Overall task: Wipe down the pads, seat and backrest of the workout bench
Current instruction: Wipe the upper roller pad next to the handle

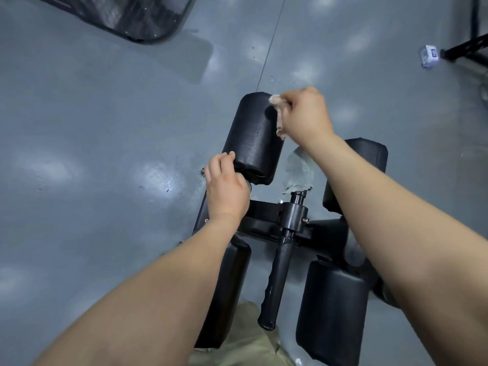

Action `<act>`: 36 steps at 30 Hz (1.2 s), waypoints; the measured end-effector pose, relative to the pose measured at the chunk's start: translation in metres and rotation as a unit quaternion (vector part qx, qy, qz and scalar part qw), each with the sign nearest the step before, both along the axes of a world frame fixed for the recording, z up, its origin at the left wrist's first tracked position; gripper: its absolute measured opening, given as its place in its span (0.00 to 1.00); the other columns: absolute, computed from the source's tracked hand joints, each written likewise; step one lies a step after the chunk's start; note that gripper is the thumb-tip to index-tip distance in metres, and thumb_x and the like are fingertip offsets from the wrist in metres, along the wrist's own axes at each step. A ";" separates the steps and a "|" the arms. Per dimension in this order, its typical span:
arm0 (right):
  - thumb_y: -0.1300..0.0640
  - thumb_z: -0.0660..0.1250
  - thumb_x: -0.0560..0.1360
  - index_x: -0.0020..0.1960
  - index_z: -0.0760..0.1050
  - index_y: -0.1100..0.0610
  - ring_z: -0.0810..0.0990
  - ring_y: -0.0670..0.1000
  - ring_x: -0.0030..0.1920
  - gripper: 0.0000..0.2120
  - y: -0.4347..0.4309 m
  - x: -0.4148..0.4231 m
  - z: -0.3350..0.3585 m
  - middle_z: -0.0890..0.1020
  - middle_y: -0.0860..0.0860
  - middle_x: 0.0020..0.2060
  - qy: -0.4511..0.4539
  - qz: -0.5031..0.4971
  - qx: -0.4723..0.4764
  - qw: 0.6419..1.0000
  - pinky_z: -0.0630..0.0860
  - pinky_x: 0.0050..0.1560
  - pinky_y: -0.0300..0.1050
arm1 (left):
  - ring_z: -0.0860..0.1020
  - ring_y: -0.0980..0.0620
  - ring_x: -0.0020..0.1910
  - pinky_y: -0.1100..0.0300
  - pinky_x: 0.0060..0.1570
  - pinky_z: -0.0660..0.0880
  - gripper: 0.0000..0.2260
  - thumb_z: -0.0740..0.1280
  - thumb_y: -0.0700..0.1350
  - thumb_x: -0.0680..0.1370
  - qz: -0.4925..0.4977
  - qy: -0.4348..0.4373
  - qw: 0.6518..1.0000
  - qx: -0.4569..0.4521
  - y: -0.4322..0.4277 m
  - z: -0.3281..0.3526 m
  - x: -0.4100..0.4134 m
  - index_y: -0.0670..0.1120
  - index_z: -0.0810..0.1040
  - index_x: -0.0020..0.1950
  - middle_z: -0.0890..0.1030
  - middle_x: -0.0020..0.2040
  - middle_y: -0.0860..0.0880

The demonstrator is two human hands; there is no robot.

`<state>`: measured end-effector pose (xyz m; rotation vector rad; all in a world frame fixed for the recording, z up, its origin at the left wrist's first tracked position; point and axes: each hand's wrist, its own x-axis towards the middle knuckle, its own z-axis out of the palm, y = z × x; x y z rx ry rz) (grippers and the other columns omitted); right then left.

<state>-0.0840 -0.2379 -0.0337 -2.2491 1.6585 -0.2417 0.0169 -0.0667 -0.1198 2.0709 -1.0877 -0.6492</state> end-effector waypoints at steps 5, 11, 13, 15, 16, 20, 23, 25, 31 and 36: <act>0.62 0.58 0.79 0.42 0.79 0.53 0.76 0.58 0.40 0.13 -0.045 0.012 -0.014 0.71 0.55 0.49 0.045 0.004 0.003 0.999 0.80 0.45 0.44 | 0.66 0.44 0.67 0.47 0.67 0.69 0.20 0.58 0.40 0.75 -0.004 -0.007 1.000 0.030 -0.001 0.000 0.000 0.48 0.74 0.67 0.68 0.68 0.46; 0.63 0.61 0.79 0.55 0.83 0.50 0.75 0.62 0.58 0.14 -0.036 0.021 -0.032 0.74 0.56 0.57 0.063 0.021 0.057 0.996 0.66 0.52 0.39 | 0.65 0.45 0.71 0.54 0.69 0.65 0.20 0.59 0.36 0.77 -0.016 -0.001 0.999 0.028 0.000 0.000 0.000 0.48 0.74 0.68 0.69 0.70 0.45; 0.65 0.61 0.77 0.53 0.84 0.50 0.75 0.62 0.57 0.16 -0.026 0.020 -0.032 0.75 0.55 0.56 0.059 0.029 0.052 0.996 0.69 0.52 0.40 | 0.66 0.45 0.70 0.55 0.68 0.65 0.21 0.59 0.35 0.76 -0.014 0.000 1.000 0.021 0.000 0.001 0.000 0.47 0.74 0.68 0.70 0.69 0.46; 0.66 0.61 0.76 0.54 0.84 0.50 0.76 0.61 0.57 0.17 -0.018 0.019 -0.031 0.76 0.54 0.55 0.069 0.049 0.050 0.995 0.72 0.54 0.42 | 0.66 0.45 0.69 0.55 0.68 0.65 0.22 0.59 0.35 0.75 -0.013 0.000 1.000 0.014 0.000 0.003 0.000 0.47 0.73 0.68 0.71 0.68 0.46; 0.66 0.61 0.76 0.55 0.84 0.50 0.76 0.60 0.58 0.17 -0.014 0.019 -0.029 0.76 0.54 0.55 0.074 0.058 0.049 0.994 0.73 0.55 0.43 | 0.67 0.45 0.69 0.55 0.69 0.66 0.22 0.59 0.34 0.75 -0.013 0.001 1.000 0.011 0.000 0.004 0.000 0.47 0.73 0.68 0.71 0.67 0.46; 0.64 0.61 0.78 0.59 0.83 0.51 0.77 0.60 0.58 0.16 0.002 0.018 -0.023 0.76 0.55 0.58 0.095 0.077 0.051 0.991 0.74 0.55 0.46 | 0.67 0.45 0.68 0.53 0.70 0.67 0.23 0.58 0.34 0.74 -0.010 0.000 1.000 0.002 0.000 0.004 0.000 0.46 0.73 0.68 0.72 0.66 0.46; 0.64 0.62 0.78 0.58 0.82 0.50 0.77 0.59 0.56 0.16 0.014 0.017 -0.021 0.76 0.54 0.57 0.102 0.087 0.058 0.989 0.73 0.51 0.45 | 0.67 0.45 0.67 0.52 0.69 0.67 0.23 0.58 0.34 0.74 -0.007 -0.001 1.000 0.004 0.000 0.004 0.001 0.45 0.72 0.68 0.72 0.66 0.46; 0.64 0.62 0.78 0.58 0.82 0.50 0.78 0.59 0.56 0.16 0.022 0.016 -0.019 0.76 0.54 0.58 0.108 0.095 0.067 0.987 0.74 0.51 0.46 | 0.68 0.44 0.67 0.51 0.69 0.67 0.23 0.58 0.34 0.74 -0.003 -0.002 1.000 0.004 0.000 0.003 0.001 0.44 0.72 0.68 0.73 0.66 0.45; 0.63 0.62 0.79 0.65 0.80 0.51 0.78 0.59 0.56 0.18 0.043 0.018 -0.017 0.75 0.55 0.58 0.143 0.116 0.083 0.979 0.70 0.47 0.43 | 0.66 0.46 0.69 0.55 0.71 0.63 0.26 0.57 0.34 0.75 0.014 0.019 1.000 0.020 -0.001 0.003 0.001 0.43 0.68 0.73 0.71 0.69 0.45; 0.64 0.63 0.77 0.66 0.79 0.50 0.78 0.57 0.56 0.21 0.062 0.017 -0.018 0.75 0.54 0.58 0.144 0.134 0.091 0.976 0.71 0.46 0.44 | 0.67 0.44 0.70 0.56 0.71 0.63 0.26 0.57 0.33 0.74 0.010 0.017 1.000 0.013 0.001 0.002 0.002 0.41 0.70 0.72 0.72 0.69 0.44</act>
